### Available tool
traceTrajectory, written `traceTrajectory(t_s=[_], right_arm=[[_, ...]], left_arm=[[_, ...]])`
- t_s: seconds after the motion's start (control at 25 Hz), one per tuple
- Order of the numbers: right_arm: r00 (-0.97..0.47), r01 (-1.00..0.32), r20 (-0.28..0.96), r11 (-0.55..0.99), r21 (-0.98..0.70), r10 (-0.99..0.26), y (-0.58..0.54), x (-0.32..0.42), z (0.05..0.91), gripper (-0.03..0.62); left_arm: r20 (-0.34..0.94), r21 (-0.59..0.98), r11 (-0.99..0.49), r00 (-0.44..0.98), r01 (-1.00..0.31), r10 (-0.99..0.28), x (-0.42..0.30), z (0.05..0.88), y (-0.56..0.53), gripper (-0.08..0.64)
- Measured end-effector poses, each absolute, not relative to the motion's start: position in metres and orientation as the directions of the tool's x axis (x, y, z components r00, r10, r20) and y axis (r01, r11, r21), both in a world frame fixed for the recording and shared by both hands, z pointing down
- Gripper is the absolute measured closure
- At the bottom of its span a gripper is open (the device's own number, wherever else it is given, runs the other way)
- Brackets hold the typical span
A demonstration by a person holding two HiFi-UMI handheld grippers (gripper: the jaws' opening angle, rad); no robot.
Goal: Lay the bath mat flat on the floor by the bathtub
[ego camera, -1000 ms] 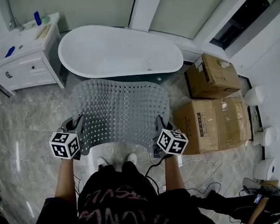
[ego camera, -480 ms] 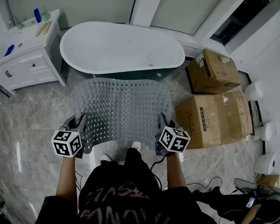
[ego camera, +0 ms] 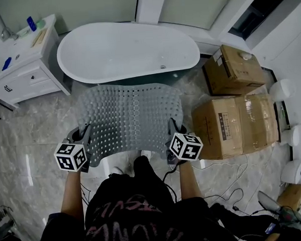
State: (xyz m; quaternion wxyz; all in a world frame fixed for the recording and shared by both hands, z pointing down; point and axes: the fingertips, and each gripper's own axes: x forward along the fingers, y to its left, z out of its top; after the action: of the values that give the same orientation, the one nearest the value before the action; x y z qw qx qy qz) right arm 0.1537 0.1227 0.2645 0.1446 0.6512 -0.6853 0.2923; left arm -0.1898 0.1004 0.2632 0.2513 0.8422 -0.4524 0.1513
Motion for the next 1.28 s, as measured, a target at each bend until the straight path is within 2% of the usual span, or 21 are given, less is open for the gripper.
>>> traceTrajectory(t_s=[0.68,1.28], right_arm=[[-0.23,-0.959,0.646,0.055,-0.279,-0.728,0.072,0.235,0.323,0.547],[-0.218,-0.969,0.686,0.074,-0.234,-0.694,0.055,0.205,0.345,0.546]], left_arm=[[0.617,0.249,-0.357,0.431,-0.9,-0.659,-0.118,0.298,0.077,0.54],[0.648,0.284,-0.326,0.431,-0.902,-0.628,-0.151,0.332,0.058,0.54]])
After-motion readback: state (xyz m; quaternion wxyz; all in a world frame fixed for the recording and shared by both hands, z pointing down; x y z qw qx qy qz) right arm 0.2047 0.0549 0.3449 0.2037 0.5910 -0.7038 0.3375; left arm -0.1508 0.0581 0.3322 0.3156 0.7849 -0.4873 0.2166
